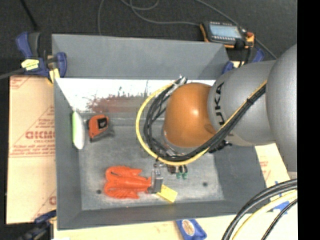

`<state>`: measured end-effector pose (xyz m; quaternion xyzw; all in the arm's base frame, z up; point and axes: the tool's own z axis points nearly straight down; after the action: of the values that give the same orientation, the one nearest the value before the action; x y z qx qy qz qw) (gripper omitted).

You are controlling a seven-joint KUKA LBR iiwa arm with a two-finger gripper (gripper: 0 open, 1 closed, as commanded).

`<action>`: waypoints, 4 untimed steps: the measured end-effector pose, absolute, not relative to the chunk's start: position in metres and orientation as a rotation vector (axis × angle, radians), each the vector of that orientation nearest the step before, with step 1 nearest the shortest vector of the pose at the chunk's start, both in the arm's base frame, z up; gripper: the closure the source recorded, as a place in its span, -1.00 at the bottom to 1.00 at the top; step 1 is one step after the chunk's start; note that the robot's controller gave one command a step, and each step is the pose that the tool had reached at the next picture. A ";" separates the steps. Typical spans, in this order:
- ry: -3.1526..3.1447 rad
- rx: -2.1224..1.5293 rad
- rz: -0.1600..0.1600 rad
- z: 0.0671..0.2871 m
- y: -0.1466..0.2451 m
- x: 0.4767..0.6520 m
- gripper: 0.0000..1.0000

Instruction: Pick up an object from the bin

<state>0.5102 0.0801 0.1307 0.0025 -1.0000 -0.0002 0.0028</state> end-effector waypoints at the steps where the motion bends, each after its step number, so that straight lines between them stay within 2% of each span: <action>1: -3.143 0.004 -0.002 0.135 0.080 0.512 -1.00; 2: -3.148 0.139 0.000 0.102 0.093 0.500 -1.00; 3: -3.147 0.064 -0.002 0.078 0.092 0.481 -1.00; 4: -3.143 -0.103 -0.002 0.070 0.078 0.494 1.00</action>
Offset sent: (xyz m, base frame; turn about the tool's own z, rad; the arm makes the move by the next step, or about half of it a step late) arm -0.0244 0.0277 -0.0607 -0.1602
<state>0.4939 0.0781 0.0702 -0.0327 -0.9995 -0.0006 -0.0018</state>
